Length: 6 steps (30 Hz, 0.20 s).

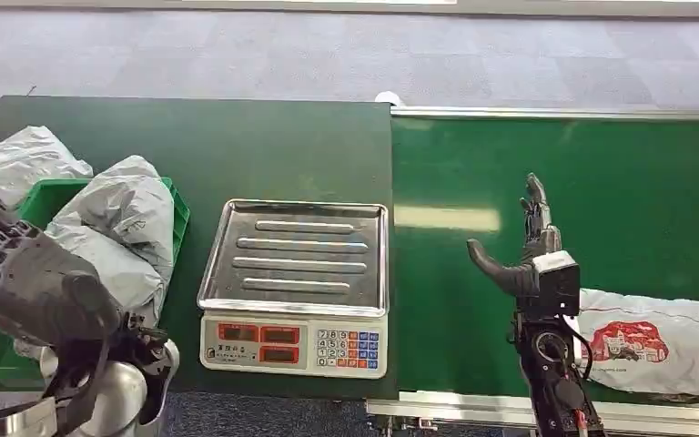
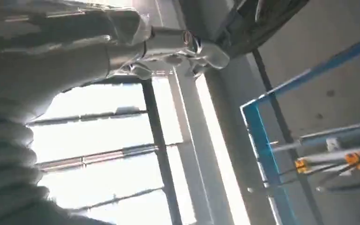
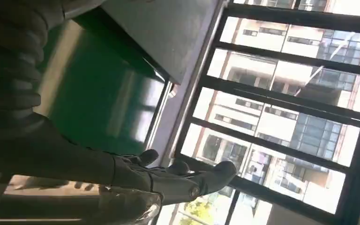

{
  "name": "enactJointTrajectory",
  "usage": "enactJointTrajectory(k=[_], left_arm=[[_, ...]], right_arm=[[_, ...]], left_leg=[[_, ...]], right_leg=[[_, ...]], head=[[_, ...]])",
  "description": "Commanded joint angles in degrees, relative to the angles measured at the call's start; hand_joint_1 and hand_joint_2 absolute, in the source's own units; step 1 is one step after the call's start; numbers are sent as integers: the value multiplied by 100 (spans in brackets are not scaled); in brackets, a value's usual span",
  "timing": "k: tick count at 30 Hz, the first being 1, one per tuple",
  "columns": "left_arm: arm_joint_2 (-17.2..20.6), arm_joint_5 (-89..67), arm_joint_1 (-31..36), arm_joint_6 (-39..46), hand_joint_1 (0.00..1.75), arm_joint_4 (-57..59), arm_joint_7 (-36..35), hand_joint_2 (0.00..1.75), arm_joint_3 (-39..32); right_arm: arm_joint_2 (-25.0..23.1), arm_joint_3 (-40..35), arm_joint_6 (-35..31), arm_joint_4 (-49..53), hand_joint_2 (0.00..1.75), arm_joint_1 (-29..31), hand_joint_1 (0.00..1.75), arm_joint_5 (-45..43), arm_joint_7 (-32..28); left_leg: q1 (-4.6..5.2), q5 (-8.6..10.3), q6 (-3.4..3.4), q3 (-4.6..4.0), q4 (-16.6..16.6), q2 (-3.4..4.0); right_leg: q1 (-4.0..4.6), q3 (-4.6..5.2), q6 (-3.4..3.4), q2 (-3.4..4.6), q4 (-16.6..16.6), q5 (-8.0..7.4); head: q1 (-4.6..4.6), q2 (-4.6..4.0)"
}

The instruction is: Moved the parcel from conveyor to table for the left to box.

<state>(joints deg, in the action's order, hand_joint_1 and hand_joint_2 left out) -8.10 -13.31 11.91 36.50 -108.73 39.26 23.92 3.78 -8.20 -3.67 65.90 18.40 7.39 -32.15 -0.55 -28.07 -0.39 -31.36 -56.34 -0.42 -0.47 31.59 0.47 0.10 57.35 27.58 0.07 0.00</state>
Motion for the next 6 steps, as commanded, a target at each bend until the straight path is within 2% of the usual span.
enactJointTrajectory(k=[1, 3, 4, 6], left_arm=[[296, 1369, 306, -2230, 0, 2547, 47, 175, 892], [161, 807, 384, -3170, 0, 3035, -130, 175, 560], [96, 787, 415, -3484, 0, 3252, -430, 175, 401], [-28, 878, 419, -3828, 0, 3611, -580, 175, 54]], right_arm=[[-24, -15, 144, -172, 175, 224, 0, -228, 139], [-67, -66, 367, -353, 175, 445, 0, -444, 250], [-149, -20, 564, -445, 175, 520, 0, -685, 367], [-275, -86, 704, -493, 175, 534, 0, -779, 437]], left_leg=[[5, 8, 2, 12, 12, -6], [5, 8, 3, 11, 14, 4], [8, 12, 4, 13, 18, 10], [6, 5, 0, 9, 7, 17]], right_leg=[[-4, -15, 0, -8, -9, -5], [-4, -12, 1, 1, -13, -10], [-7, -13, 1, 4, -15, -12], [-6, -6, -1, 12, -3, -7]], head=[[0, 0], [0, 0], [0, 0], [2, 0]])
